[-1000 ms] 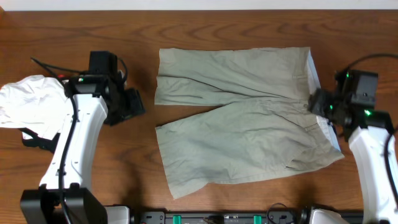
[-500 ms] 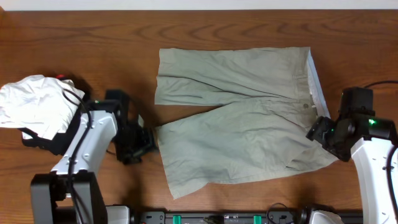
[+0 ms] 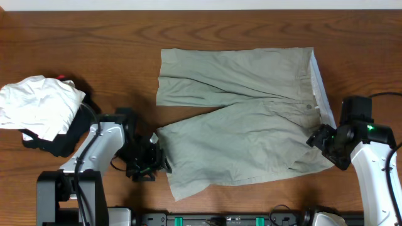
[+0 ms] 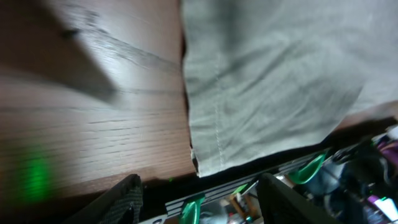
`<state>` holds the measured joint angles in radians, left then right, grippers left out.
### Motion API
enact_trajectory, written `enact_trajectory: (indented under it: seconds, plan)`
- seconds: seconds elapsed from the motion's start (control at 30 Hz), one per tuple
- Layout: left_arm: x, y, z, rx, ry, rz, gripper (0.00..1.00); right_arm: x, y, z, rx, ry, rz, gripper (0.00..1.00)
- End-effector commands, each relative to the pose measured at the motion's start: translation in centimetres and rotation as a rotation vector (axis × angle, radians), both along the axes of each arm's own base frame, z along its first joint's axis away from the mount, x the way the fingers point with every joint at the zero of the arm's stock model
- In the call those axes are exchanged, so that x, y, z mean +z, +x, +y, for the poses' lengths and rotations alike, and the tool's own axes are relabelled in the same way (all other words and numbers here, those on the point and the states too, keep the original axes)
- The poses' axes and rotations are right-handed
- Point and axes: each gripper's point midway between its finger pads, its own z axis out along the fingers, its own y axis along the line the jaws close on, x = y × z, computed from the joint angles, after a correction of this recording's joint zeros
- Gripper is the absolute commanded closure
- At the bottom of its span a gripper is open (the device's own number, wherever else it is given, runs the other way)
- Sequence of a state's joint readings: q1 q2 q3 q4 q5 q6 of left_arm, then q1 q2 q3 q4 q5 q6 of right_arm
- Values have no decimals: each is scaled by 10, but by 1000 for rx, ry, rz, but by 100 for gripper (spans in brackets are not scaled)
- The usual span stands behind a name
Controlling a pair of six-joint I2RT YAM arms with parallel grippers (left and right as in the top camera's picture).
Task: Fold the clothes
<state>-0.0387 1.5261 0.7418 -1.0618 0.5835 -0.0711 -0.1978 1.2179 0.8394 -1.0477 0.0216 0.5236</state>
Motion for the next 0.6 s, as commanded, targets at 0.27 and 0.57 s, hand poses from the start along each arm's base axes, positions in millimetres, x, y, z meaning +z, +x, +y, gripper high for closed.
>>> enact_trajectory:
  seconds: [0.27,0.57]
  plan:
    - [-2,-36,-26,-177,-2,61,39,0,0,-8,-44,-2,-14,25]
    - [-15,-54,-33,-204,36,93,39,1,0,-11,-32,-6,-17,25]
